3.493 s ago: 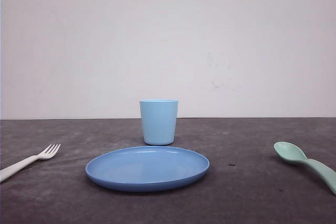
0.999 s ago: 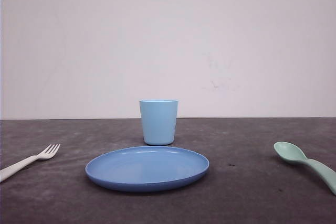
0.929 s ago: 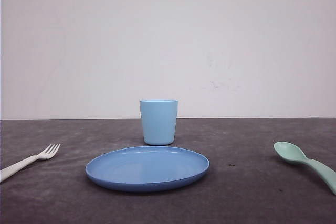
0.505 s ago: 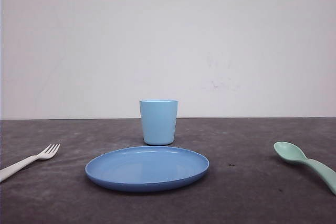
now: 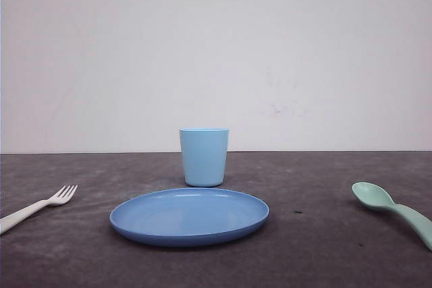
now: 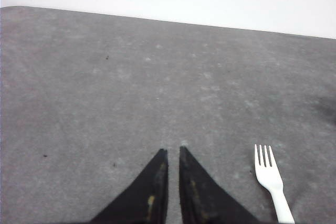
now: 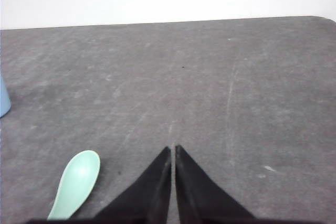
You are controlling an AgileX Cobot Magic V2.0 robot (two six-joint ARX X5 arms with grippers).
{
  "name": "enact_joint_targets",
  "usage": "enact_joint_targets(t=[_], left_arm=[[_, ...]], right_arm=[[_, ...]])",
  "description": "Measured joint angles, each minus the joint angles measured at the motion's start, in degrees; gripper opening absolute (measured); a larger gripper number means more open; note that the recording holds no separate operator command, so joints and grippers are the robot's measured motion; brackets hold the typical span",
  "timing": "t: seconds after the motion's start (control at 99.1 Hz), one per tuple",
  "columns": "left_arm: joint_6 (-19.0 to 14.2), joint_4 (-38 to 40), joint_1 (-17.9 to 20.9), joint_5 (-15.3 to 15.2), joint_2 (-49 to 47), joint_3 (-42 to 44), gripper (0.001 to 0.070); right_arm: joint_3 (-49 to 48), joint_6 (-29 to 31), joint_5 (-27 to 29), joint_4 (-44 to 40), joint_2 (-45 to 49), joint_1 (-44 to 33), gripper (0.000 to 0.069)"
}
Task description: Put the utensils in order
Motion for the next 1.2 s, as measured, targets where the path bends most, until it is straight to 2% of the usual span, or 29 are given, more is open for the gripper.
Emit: enact_joint_targets(t=[0.535,0.656,0.787,1.02,1.09,1.201], left_arm=[[-0.8,0.0,0.0,0.3,0.0,0.0,0.0013],[-1.4,0.3,0.0,2.1,0.0,0.0,0.0013],[-3.2,1.7,0.0,4.8,0.0,0.2,0.0013],[-11.0,6.6,0.0,8.3,0.5,8.8,0.0013],[-12.2,5.7,0.0,9.7,2.1,12.9,0.0013],[-12.2,0.2,0.0,11.7,6.8,20.9,0.0013]], right_arm=[[0.0,0.0,-1.2,0.0,0.0,0.0,0.0015],[0.0,0.8,-1.2,0.0,0.0,0.0,0.0015],[1.0,4.3,-3.4,-0.7,0.0,0.0,0.0014],[14.8,9.2,-8.8,-2.0,0.7,0.0,0.0010],[20.5,9.5,-9.0,-5.6,2.6,0.0,0.0009],[29.1,8.9,-8.7,-13.8,7.6,0.0,0.0009]])
